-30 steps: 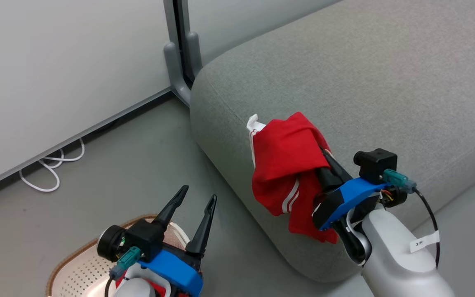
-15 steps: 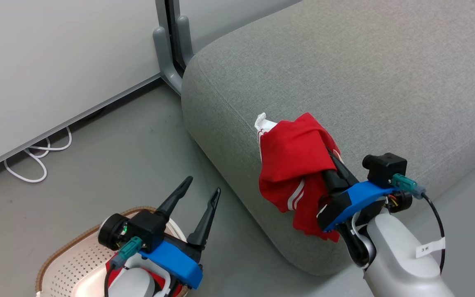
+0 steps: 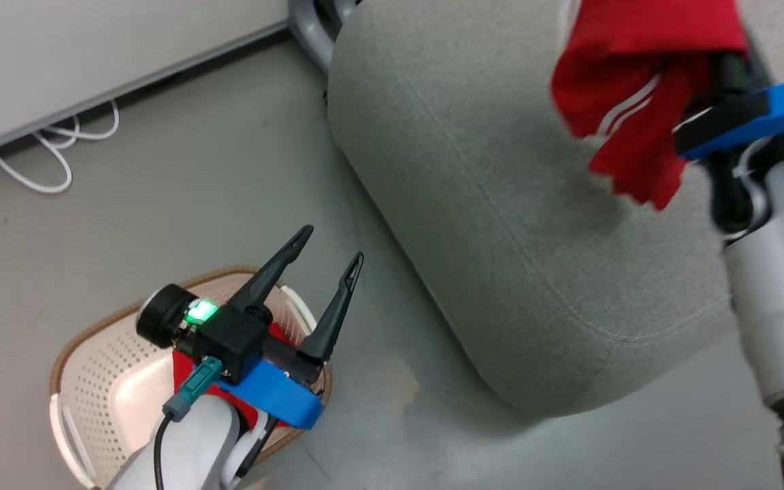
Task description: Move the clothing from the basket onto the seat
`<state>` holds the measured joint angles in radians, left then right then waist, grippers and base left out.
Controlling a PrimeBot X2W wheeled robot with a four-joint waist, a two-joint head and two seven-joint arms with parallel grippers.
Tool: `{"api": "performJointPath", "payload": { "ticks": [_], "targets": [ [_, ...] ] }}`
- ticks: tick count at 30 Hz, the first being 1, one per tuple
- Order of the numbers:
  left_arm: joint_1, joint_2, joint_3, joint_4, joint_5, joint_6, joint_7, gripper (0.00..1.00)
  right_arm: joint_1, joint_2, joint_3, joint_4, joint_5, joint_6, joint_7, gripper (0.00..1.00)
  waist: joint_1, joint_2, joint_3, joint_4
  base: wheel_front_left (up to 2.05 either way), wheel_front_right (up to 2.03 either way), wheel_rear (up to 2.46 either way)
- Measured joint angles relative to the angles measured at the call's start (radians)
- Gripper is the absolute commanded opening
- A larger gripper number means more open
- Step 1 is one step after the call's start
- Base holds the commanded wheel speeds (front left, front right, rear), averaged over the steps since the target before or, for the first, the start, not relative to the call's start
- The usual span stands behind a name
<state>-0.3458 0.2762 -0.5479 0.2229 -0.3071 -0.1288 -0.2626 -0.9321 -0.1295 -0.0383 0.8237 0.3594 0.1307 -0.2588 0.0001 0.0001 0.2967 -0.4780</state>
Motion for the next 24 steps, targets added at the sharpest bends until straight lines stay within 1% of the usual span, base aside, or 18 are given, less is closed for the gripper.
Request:
{"api": "performJointPath", "payload": {
  "ticks": [5,8,10,14,17,22,24],
  "targets": [
    [-0.071,0.039,-0.017,-0.06,0.013,0.0,0.001,1.0,-0.116,-0.125,-0.154,0.027,-0.035,0.0,0.009,0.0,0.0001,-0.0001,0.118,0.06,0.0,0.0,0.0],
    [-0.104,0.065,-0.021,-0.1,0.022,0.0,0.002,1.0,-0.16,-0.184,-0.26,0.034,-0.054,0.0,0.009,0.0,0.0,-0.0001,0.194,0.096,0.0,0.0,0.0],
    [-0.126,0.08,-0.021,-0.127,0.028,0.0,0.004,1.0,-0.173,-0.209,-0.313,0.032,-0.072,0.0,0.004,0.0,0.0001,-0.0001,0.244,0.118,0.0,0.0,0.0],
    [-0.153,0.098,-0.014,-0.171,0.043,0.001,0.005,1.0,-0.172,-0.203,-0.4,0.041,-0.095,0.0,0.0,0.0,0.0002,-0.0001,0.341,0.16,0.0,0.0,0.0],
    [-0.159,0.109,-0.012,-0.188,0.05,0.005,0.005,1.0,-0.166,-0.191,-0.454,0.043,-0.142,0.0,-0.002,0.0,0.0002,-0.0001,0.4,0.186,0.0,0.0,0.0],
    [-0.171,0.111,-0.015,-0.186,0.053,0.005,0.006,1.0,-0.145,-0.136,-0.52,0.026,-0.208,0.0,-0.002,0.0,0.0002,-0.0001,0.463,0.215,0.0,0.0,0.0],
    [-0.179,0.107,-0.017,-0.184,0.053,0.005,0.006,1.0,-0.142,-0.125,-0.529,0.016,-0.231,0.0,-0.002,0.56,0.0001,-0.0001,0.471,0.223,0.0,0.0,0.0]
  ]
}}
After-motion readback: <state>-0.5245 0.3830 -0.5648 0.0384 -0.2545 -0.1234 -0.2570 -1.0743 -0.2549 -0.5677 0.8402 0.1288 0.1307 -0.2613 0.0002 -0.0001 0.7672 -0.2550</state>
